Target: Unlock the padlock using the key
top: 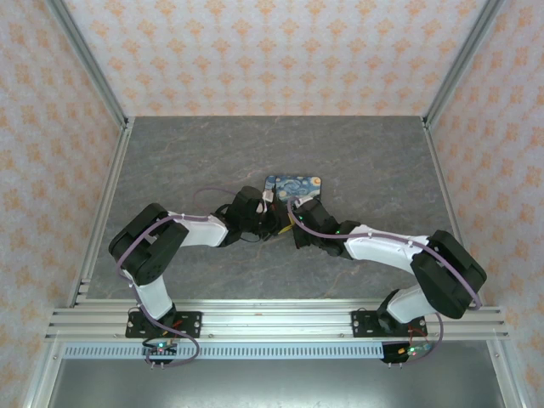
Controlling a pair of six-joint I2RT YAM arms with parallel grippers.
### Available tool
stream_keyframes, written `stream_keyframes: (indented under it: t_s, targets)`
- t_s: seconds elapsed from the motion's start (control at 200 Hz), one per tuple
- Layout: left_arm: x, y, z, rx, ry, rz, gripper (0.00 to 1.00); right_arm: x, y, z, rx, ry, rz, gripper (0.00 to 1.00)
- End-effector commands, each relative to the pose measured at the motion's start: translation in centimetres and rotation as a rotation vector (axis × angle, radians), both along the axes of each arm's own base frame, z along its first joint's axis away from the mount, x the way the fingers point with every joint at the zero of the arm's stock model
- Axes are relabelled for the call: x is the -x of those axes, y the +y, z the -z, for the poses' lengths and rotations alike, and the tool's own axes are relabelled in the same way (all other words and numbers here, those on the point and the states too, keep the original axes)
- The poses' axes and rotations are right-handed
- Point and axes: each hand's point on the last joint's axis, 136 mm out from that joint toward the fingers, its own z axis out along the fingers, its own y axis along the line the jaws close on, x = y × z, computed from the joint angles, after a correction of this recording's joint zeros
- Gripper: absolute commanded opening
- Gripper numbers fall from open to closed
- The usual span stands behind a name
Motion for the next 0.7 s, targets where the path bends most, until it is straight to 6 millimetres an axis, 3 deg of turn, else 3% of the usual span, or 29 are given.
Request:
stream_keyframes:
  t_s: [0.0, 0.04, 0.095, 0.18, 0.29, 0.5, 0.696]
  targets:
    - [0.6, -0.6, -1.0, 0.032, -0.020, 0.050, 0.00, -1.0, 0.5, -1.7, -0.035, -0.045, 0.018, 0.00]
    - [0.6, -0.6, -1.0, 0.033, -0.019, 0.051, 0.00, -0.9, 0.4, -1.8, -0.041, -0.047, 0.021, 0.02]
    - [0.6, -0.7, -1.0, 0.036, -0.018, 0.051, 0.00, -0.7, 0.2, -2.0, -0.045, -0.049, 0.020, 0.17]
    - [0.6, -0.8, -1.2, 0.037, -0.016, 0.055, 0.00, -0.2, -0.2, -2.0, -0.057, -0.049, 0.012, 0.32]
    - [0.6, -0.9, -1.4, 0.034, -0.013, 0.065, 0.00, 0.7, -1.2, -1.7, -0.050, -0.058, -0.001, 0.43]
    - [0.9, -1.0, -1.9, 0.017, -0.002, 0.097, 0.00, 1.9, -3.0, -0.6, -0.005, -0.060, -0.020, 0.48]
    - [1.3, -1.2, -2.4, 0.012, 0.003, 0.132, 0.00, 1.9, -2.6, -0.3, 0.045, -0.056, -0.053, 0.44]
